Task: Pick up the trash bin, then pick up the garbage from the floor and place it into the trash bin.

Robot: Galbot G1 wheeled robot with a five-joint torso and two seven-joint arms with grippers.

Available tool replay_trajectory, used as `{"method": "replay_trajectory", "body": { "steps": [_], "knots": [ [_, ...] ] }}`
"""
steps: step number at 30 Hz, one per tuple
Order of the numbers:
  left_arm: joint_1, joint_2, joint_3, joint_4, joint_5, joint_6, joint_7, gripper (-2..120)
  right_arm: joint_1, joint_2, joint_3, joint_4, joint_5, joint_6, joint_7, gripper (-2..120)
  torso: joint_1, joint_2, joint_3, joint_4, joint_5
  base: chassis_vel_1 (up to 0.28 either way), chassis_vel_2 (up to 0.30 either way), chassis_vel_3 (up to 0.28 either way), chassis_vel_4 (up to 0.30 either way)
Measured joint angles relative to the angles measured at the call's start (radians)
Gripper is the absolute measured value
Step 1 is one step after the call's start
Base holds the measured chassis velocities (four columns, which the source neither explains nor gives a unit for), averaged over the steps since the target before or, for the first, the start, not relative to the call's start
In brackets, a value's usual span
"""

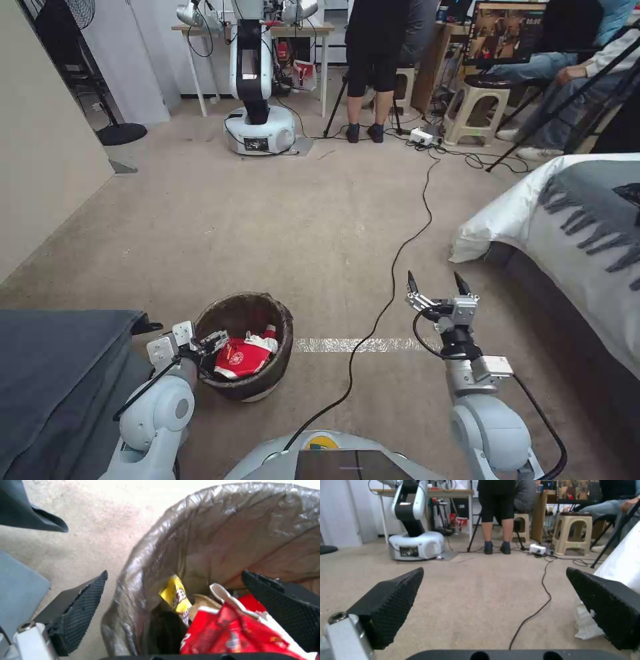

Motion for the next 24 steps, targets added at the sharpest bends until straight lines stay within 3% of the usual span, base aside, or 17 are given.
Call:
{"method": "replay_trajectory", "body": {
  "steps": [13, 22, 24],
  "knots": [
    [-0.002, 0.01, -0.032, -0.032, 0.038, -0.001, 0.016, 100, 0.002, -0.002, -0.011, 0.0, -0.003, -0.005, 0.002, 100, 0.0, 0.0, 0.0, 0.0001, 0.0, 0.0, 0.0, 0.0, 0.0],
    [0.01, 0.023, -0.045, -0.095, 0.044, -0.001, 0.028, 100, 0.004, -0.003, -0.017, 0.002, -0.003, -0.01, 0.004, 100, 0.0, 0.0, 0.0, 0.0, 0.0, 0.0, 0.0, 0.0, 0.0],
    [0.023, 0.03, -0.056, -0.134, 0.073, -0.003, 0.068, 100, 0.004, -0.003, -0.018, 0.007, -0.002, -0.015, 0.006, 100, 0.0, 0.0, 0.0, 0.0, 0.0, 0.0, 0.0, 0.0, 0.0]
  ]
}}
